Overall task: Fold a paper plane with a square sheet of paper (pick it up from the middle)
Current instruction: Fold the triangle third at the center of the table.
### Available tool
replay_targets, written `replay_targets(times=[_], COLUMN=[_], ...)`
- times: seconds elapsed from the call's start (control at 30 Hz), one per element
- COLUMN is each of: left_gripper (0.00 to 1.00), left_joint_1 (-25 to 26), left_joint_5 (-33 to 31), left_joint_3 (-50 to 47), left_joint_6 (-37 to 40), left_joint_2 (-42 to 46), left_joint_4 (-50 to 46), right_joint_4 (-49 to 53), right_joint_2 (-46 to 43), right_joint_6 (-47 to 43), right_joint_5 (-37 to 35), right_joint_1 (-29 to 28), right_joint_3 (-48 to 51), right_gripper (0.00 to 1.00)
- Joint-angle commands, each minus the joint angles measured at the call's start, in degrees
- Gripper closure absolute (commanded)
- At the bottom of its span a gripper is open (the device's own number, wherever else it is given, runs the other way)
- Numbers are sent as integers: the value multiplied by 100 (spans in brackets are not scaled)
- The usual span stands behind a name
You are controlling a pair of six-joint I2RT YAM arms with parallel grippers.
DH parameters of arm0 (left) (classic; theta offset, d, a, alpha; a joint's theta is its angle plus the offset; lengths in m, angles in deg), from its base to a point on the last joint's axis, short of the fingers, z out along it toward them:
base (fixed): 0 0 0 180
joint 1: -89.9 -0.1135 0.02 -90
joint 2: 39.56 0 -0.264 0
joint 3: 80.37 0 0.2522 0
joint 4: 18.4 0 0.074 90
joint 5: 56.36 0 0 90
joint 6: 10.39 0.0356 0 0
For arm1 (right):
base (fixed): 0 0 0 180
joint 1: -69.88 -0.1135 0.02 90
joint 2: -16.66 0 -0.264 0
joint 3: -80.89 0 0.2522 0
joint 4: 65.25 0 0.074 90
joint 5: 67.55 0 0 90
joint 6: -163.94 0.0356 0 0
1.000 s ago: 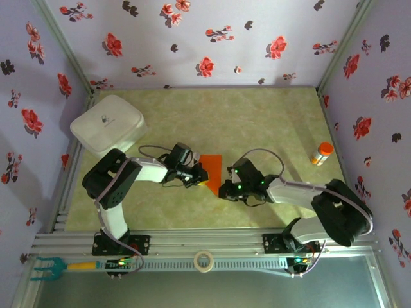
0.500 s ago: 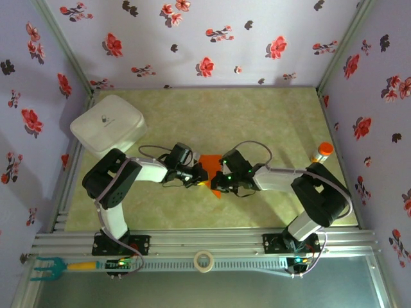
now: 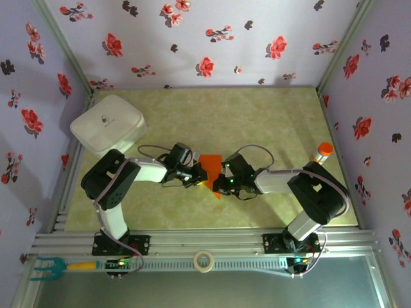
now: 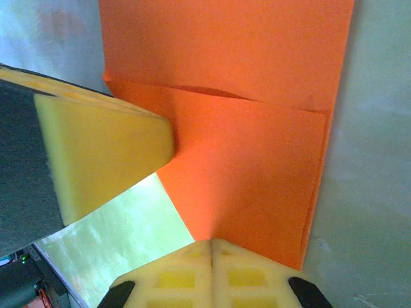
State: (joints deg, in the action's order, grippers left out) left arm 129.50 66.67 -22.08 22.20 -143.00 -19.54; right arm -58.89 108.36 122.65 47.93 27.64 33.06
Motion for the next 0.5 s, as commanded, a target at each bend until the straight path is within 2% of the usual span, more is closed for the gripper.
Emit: replay_targets(times=[0.0,0.17,0.33,0.47], left_gripper=[99,99,100,100], left_joint_1=[76,270,269,195], left_joint_5=[-162,-278,-201,-413], left_joint_3=[88,-27,7,103], left_joint_6=[134,-10,-82,-23], left_joint_2=[368,470,125,-58], left_joint_4=[-176,0,-18,-435], right_joint_4=[854,868,814,844], right_joint_2=[138,93,98,95], right_joint_6=[79,77,117,104], right_joint_5=[-355,-416,-428,-482], right_joint_1=[14,14,16,19], right_joint_3=[292,352,392,409], right_gripper=[99,100,100,100])
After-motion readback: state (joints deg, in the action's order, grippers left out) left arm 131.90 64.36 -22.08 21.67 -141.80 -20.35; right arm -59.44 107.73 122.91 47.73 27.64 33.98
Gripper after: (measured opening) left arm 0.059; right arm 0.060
